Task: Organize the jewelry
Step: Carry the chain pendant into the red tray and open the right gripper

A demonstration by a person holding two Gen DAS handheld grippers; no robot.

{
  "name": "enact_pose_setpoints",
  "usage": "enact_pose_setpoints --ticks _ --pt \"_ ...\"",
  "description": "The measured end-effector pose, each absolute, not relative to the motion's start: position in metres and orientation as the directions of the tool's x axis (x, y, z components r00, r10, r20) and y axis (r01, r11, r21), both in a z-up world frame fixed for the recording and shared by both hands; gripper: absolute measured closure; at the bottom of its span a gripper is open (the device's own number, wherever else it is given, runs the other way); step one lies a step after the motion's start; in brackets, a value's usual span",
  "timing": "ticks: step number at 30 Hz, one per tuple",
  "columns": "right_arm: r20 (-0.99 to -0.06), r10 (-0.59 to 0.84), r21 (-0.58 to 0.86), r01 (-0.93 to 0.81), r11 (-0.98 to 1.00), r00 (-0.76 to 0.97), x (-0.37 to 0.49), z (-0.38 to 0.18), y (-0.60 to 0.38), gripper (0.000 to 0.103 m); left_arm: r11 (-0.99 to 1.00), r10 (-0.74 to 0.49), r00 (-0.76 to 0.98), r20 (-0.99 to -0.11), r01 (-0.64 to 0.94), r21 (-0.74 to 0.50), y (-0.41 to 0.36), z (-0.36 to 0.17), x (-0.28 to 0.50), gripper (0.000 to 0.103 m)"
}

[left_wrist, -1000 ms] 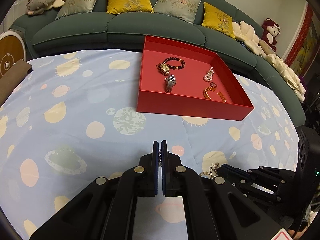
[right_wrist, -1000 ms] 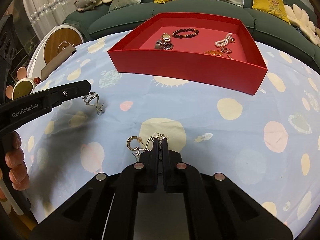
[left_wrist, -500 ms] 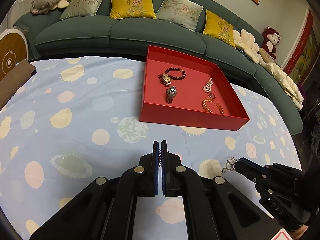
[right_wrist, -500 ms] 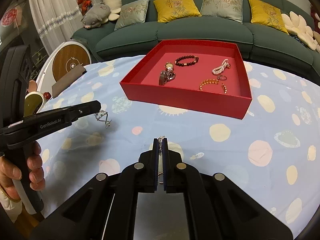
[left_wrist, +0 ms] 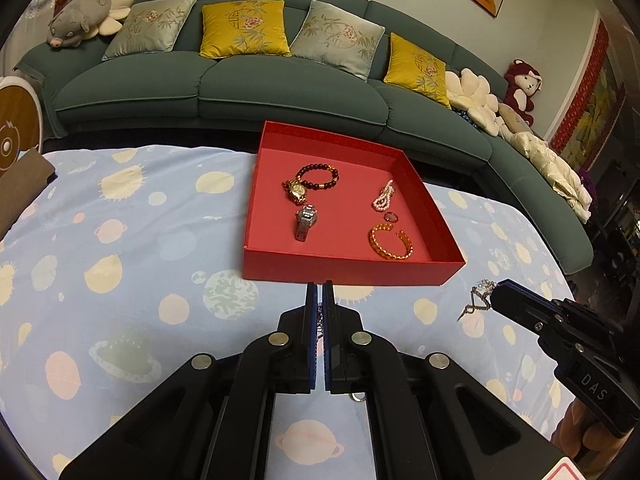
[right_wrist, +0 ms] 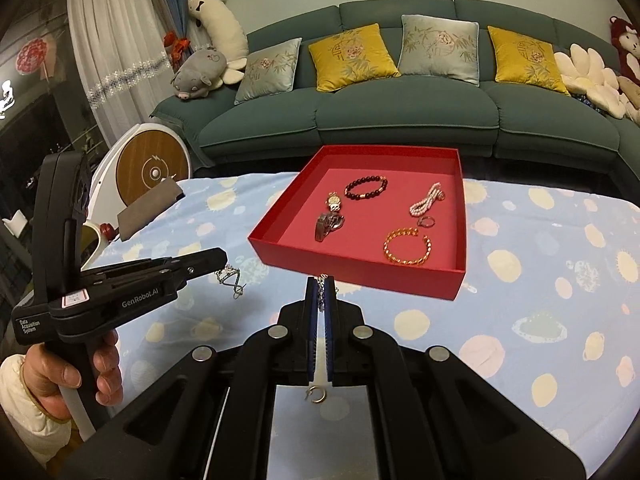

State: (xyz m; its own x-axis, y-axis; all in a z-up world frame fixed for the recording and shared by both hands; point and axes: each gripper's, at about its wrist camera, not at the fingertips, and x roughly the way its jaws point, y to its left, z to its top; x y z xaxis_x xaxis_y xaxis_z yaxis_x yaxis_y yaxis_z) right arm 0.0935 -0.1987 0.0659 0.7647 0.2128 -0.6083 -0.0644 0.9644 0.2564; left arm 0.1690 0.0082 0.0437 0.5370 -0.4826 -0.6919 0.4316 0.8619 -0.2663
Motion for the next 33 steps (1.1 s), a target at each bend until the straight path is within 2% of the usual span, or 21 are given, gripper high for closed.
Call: enact_pose_setpoints --ticks 6,15,21,25,33 --pt "-0.584 0.161 0.233 -0.026 0.972 0.796 0.118 0.082 -0.218 0.101 0.853 -0.497 0.570 -0.655 0.458 -0.249 -0.013 0.067 0.191 0.102" --pt "-0.594 0.180 0.289 0.000 0.957 0.784 0.189 0.075 -0.247 0.101 0.825 -0.545 0.573 -0.612 0.497 -0.269 -0.050 0.092 0.248 0.102" --pt "-0.619 0.199 0.303 -0.003 0.953 0.760 0.228 0.054 -0.249 0.101 0.833 -0.538 0.544 -0.644 0.462 -0.305 -0.068 0.072 0.286 0.102" --pt "-0.628 0.220 0.327 -0.004 0.945 0.746 0.247 0.040 -0.247 0.101 0.868 -0.481 0.558 -0.676 0.411 -0.278 -0.069 0.055 0.306 0.102" --pt "-0.656 0.224 0.326 0.003 0.945 0.721 0.268 0.018 -0.243 0.101 0.872 -0.474 0.524 -0.708 0.393 -0.293 -0.078 0.031 0.324 0.102"
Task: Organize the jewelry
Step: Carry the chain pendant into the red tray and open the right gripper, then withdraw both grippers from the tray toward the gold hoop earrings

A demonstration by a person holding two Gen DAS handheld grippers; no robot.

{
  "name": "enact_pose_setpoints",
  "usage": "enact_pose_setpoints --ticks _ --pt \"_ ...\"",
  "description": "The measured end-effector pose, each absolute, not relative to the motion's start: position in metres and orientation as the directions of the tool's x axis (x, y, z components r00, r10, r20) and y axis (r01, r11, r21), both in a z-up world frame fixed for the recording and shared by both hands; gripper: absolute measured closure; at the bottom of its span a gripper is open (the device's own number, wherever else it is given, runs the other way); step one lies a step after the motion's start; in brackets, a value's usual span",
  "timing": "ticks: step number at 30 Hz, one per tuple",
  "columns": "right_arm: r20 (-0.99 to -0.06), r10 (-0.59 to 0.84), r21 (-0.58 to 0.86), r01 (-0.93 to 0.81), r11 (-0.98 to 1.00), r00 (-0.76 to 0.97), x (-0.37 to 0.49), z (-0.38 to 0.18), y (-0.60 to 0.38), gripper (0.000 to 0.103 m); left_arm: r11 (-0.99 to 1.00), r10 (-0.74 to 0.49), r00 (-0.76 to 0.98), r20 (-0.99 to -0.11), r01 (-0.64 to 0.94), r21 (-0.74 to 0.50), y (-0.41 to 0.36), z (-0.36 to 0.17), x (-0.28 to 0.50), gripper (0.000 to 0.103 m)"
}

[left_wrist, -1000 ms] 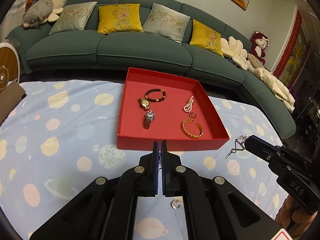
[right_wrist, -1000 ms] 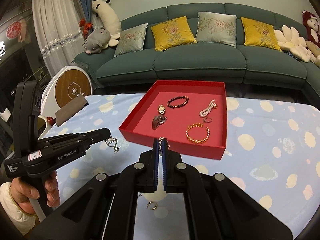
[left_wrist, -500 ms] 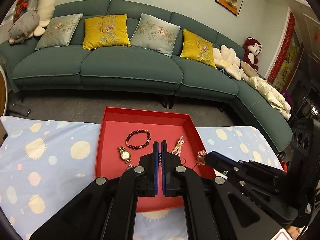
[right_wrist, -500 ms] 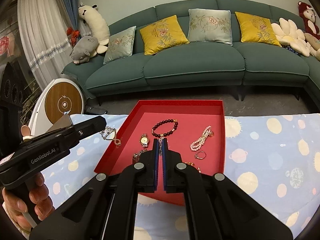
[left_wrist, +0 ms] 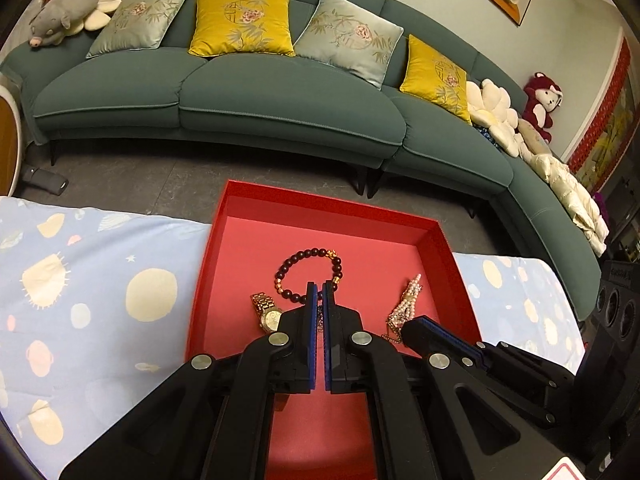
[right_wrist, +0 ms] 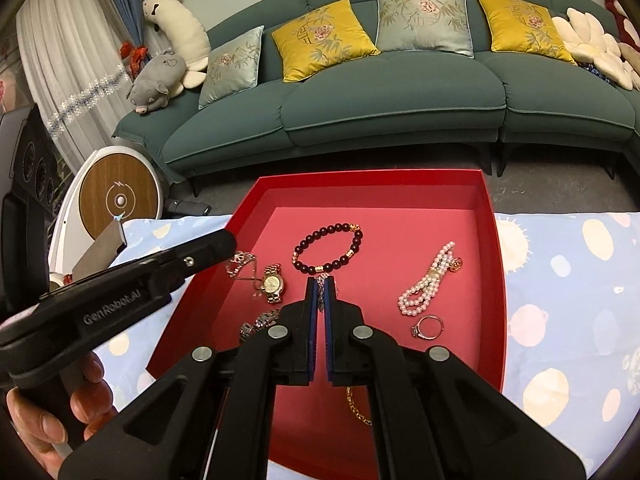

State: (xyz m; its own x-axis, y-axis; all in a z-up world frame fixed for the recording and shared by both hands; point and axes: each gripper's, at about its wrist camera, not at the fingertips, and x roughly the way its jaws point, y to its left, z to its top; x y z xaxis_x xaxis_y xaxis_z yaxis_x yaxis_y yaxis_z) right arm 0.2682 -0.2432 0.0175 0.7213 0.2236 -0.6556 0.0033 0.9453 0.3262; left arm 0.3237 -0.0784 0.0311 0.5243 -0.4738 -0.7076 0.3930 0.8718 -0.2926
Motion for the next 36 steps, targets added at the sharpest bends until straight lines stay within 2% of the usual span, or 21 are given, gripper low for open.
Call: enact_pose_setpoints --ticks 8,10,12,14,20,24,30,34,36 --pt "-0.668 0.214 0.323 0.018 0.946 0.712 0.276 0.008 -0.246 0.101 0.881 -0.445 0.508 -0.738 0.396 -0.260 -0.096 0.014 0.326 0.102" --pt "-0.668 0.217 0.327 0.019 0.945 0.712 0.278 0.008 -0.246 0.099 0.895 -0.424 0.525 -0.738 0.365 -0.255 -0.095 0.013 0.327 0.095" --pt "-0.661 0.204 0.320 0.025 0.947 0.722 0.277 0.011 -0.246 0.096 0.906 -0.411 0.536 -0.737 0.326 -0.268 -0.091 0.013 0.327 0.073" --pt "-0.649 0.200 0.327 0.032 0.945 0.734 0.274 0.014 -0.250 0.096 0.910 -0.410 0.549 -0.728 0.298 -0.288 -0.084 0.016 0.329 0.060" --pt "-0.594 0.164 0.316 0.041 0.948 0.788 0.249 0.051 -0.257 0.091 0.889 -0.458 0.587 -0.668 0.309 -0.338 -0.066 0.057 0.316 0.060" --pt "-0.570 0.138 0.286 0.038 0.958 0.810 0.221 0.083 -0.259 0.083 0.887 -0.460 0.617 -0.638 0.355 -0.296 -0.057 0.094 0.291 0.060" --pt "-0.575 0.095 0.173 0.007 0.985 0.813 0.172 0.120 -0.243 0.079 0.894 -0.428 0.636 -0.642 0.404 -0.196 -0.047 0.128 0.247 0.060" --pt "-0.606 0.110 0.151 -0.022 0.988 0.788 0.136 0.121 -0.231 0.076 0.901 -0.386 0.650 -0.655 0.419 -0.114 -0.037 0.135 0.212 0.060" --pt "-0.618 0.110 0.137 -0.031 0.990 0.778 0.117 0.117 -0.225 0.076 0.901 -0.378 0.648 -0.661 0.422 -0.101 -0.030 0.132 0.195 0.053"
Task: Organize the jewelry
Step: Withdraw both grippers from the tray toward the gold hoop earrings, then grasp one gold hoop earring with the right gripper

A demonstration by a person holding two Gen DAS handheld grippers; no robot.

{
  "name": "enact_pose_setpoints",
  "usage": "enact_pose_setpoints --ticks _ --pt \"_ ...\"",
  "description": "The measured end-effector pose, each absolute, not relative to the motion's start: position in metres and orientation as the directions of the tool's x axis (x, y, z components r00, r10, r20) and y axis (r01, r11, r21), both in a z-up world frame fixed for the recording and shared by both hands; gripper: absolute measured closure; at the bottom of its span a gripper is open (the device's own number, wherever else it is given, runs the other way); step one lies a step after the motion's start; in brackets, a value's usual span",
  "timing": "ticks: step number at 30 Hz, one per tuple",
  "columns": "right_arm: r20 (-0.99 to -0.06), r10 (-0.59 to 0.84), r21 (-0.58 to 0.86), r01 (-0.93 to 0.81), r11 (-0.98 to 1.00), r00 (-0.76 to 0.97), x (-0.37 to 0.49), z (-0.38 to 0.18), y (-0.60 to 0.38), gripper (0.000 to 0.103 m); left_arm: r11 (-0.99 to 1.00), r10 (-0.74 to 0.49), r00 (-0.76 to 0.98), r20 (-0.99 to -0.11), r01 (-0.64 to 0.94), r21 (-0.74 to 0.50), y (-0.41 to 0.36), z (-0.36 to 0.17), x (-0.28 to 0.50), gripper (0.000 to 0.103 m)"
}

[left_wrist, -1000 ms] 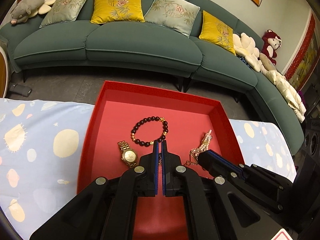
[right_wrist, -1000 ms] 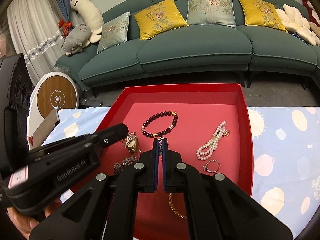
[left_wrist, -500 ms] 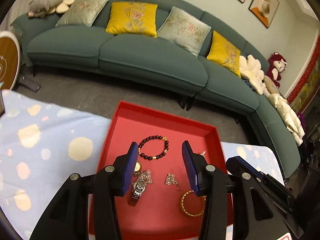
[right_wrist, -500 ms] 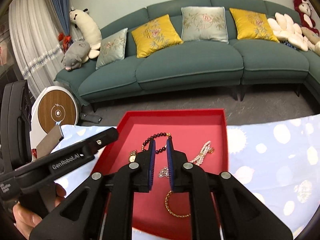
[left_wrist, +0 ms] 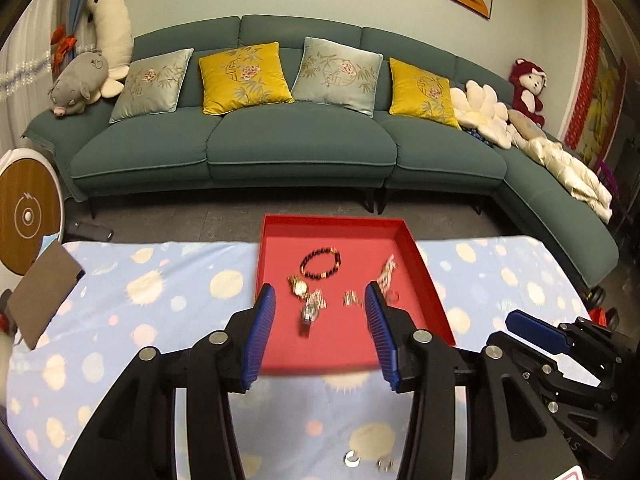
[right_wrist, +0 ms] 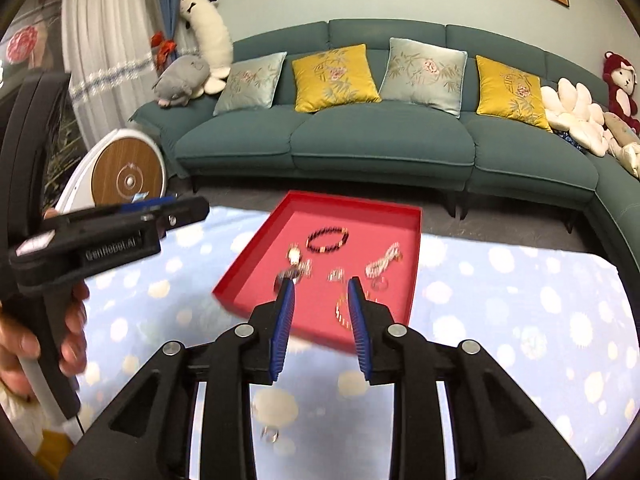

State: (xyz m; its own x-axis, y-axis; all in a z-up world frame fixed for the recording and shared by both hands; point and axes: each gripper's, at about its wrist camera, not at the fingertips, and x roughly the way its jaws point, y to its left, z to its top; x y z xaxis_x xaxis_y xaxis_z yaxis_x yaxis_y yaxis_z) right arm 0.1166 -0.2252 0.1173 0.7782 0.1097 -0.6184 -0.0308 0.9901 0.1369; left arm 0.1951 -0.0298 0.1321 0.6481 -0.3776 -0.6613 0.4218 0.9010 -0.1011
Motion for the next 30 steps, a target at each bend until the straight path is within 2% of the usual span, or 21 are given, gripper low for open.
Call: enact_pose_setpoints --ticks 3,6,11,18,22,27,29,30 --pt "-0.652 0.136 0.174 -0.028 0.984 0.746 0.092 0.100 -0.219 0.070 0.909 -0.363 0.635 -0.682 0.402 -0.110 -0.019 0.117 0.175 0.053" --pt "-0.697 0.171 0.233 -0.005 0.973 0.697 0.074 0.066 -0.214 0.069 0.906 -0.363 0.586 -0.724 0.403 -0.128 -0.010 0.088 0.154 0.053" --pt "-0.772 0.196 0.253 0.009 0.967 0.604 0.061 0.001 -0.192 0.069 0.920 -0.294 0.549 -0.783 0.384 -0.077 -0.003 0.051 0.136 0.053" --pt "-0.778 0.172 0.211 -0.006 0.977 0.604 0.068 -0.027 -0.170 0.069 0.933 -0.268 0.521 -0.810 0.349 -0.084 0.010 0.019 0.131 0.053" --pt "-0.781 0.185 0.225 -0.007 0.974 0.596 0.076 -0.036 -0.160 0.069 0.933 -0.265 0.511 -0.818 0.349 -0.084 0.015 0.011 0.131 0.053" --pt "-0.781 0.150 0.171 -0.023 0.985 0.607 0.077 -0.040 -0.150 0.069 0.931 -0.264 0.502 -0.823 0.355 -0.082 0.014 0.006 0.133 0.053" --pt "-0.779 0.135 0.157 -0.018 0.987 0.612 0.077 -0.041 -0.149 0.074 0.930 -0.269 0.496 -0.826 0.357 -0.089 0.012 0.005 0.134 0.053" --pt "-0.780 0.124 0.144 -0.017 0.989 0.614 0.077 -0.042 -0.149 0.080 0.929 -0.271 0.493 -0.827 0.359 -0.090 0.011 0.005 0.134 0.053"
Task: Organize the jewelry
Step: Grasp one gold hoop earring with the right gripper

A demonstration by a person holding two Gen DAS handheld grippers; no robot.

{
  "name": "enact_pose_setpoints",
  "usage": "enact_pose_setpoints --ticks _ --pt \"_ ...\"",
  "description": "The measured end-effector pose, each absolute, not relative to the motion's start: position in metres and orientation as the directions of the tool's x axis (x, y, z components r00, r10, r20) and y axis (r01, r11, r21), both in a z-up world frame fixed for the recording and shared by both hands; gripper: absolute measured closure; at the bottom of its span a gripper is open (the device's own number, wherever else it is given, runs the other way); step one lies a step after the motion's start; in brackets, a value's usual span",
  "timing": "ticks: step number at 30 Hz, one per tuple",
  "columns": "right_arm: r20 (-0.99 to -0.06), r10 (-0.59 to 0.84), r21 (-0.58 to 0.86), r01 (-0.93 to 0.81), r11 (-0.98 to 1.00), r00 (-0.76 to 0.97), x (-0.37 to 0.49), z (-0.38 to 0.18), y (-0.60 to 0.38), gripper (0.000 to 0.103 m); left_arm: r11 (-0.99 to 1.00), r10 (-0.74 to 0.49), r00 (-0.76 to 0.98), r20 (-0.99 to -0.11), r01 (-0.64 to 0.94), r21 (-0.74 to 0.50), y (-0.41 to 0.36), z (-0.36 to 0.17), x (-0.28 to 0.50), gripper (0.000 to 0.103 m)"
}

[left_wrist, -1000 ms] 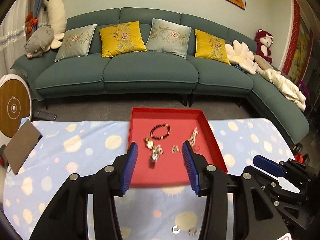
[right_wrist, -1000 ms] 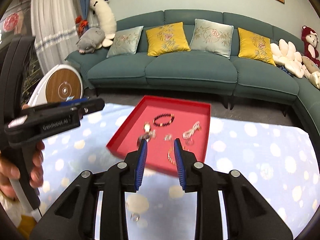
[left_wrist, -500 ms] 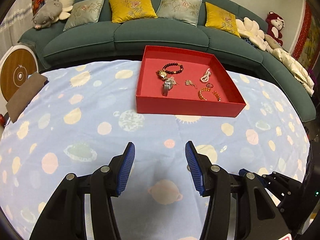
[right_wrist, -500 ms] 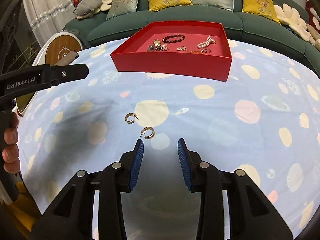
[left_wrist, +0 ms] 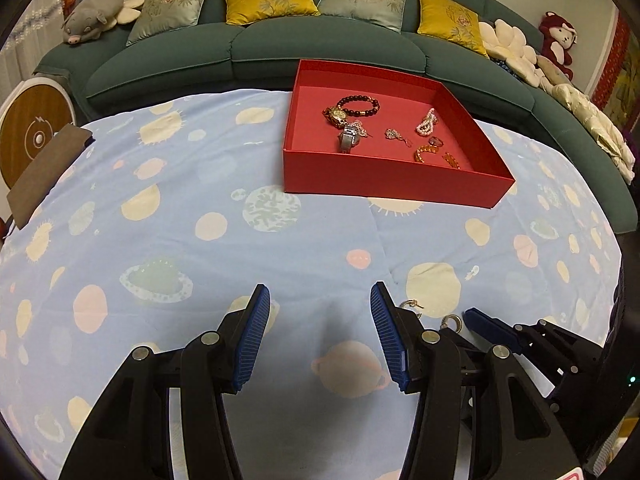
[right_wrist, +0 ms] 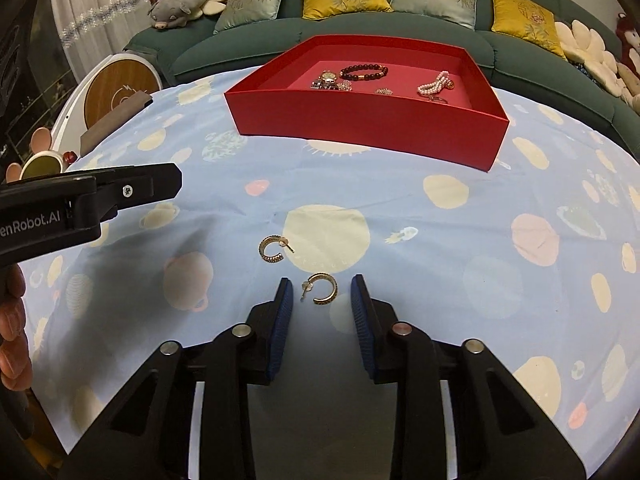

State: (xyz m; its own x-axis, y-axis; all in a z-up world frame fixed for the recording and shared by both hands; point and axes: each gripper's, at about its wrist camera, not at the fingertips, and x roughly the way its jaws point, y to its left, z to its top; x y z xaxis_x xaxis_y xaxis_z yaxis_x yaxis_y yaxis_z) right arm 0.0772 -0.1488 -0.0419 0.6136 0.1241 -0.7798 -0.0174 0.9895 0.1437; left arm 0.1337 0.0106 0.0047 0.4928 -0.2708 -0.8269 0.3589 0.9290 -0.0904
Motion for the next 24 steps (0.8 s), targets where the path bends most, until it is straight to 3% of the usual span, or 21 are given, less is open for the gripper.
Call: enact_pose_setpoints --ticks 2,11,18,24 --pt "-0.780 0.118 0.136 -0.018 0.991 0.614 0.078 -0.042 -0.150 0.086 0.926 -0.277 0.489 -0.827 0.366 -0.094 0.007 0.004 0.133 0.053" --pt "-0.772 0.140 0.193 0.019 0.981 0.620 0.066 -0.015 -0.178 0.086 0.900 -0.306 0.439 -0.845 0.423 -0.106 -0.015 -0.012 0.125 0.053" --pt "-0.757 0.108 0.138 -0.004 0.990 0.644 0.047 0.040 -0.194 0.087 0.885 -0.308 0.436 -0.846 0.457 -0.087 -0.039 -0.033 0.122 0.053" --pt "-0.761 0.140 0.163 -0.022 0.986 0.633 0.046 0.037 -0.191 0.086 0.881 -0.305 0.476 -0.825 0.470 -0.054 -0.044 -0.043 0.122 0.057"
